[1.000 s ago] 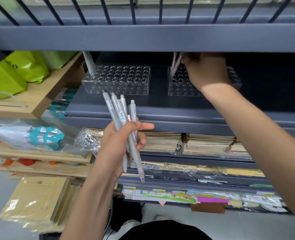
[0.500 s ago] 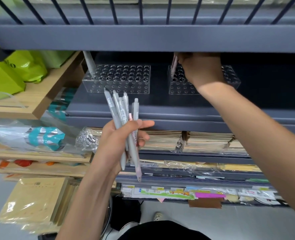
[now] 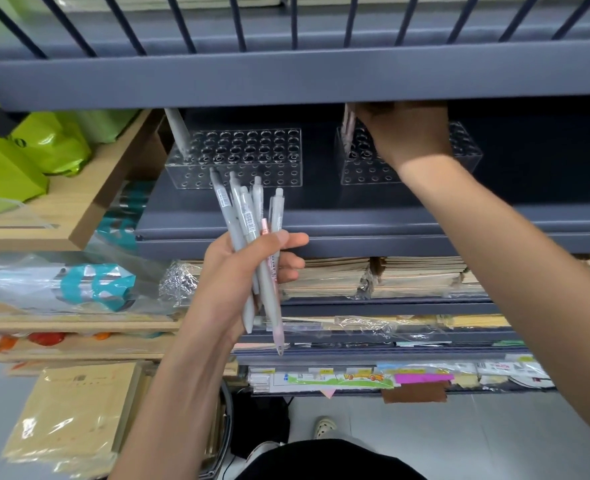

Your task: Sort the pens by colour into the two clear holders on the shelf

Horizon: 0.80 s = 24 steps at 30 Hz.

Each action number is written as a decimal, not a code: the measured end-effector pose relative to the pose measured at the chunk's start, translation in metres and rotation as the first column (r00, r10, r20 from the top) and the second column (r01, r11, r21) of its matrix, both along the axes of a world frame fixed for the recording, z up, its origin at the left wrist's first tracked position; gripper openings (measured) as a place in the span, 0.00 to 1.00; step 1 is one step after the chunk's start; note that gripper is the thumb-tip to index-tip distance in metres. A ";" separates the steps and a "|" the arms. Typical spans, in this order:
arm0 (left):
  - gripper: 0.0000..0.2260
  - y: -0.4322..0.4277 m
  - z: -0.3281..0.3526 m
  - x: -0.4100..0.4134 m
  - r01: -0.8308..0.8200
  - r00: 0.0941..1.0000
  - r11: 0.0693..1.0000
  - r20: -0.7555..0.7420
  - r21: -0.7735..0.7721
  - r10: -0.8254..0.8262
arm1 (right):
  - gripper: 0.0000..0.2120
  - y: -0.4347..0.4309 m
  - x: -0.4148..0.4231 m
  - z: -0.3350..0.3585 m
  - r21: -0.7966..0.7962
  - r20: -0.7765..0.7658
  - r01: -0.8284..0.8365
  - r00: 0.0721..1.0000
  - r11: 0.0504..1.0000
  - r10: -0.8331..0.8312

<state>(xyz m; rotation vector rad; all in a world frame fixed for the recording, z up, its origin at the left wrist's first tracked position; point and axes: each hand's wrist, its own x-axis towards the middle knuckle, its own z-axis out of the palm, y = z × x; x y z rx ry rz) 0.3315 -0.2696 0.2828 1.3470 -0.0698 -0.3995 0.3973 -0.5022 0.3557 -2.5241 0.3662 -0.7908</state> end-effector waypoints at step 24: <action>0.06 0.031 0.005 0.000 -0.016 0.998 0.965 -0.057 -0.262 0.001 | 0.03 0.079 -0.057 -0.016 0.634 -0.070 -0.455 0.772 0.625 0.632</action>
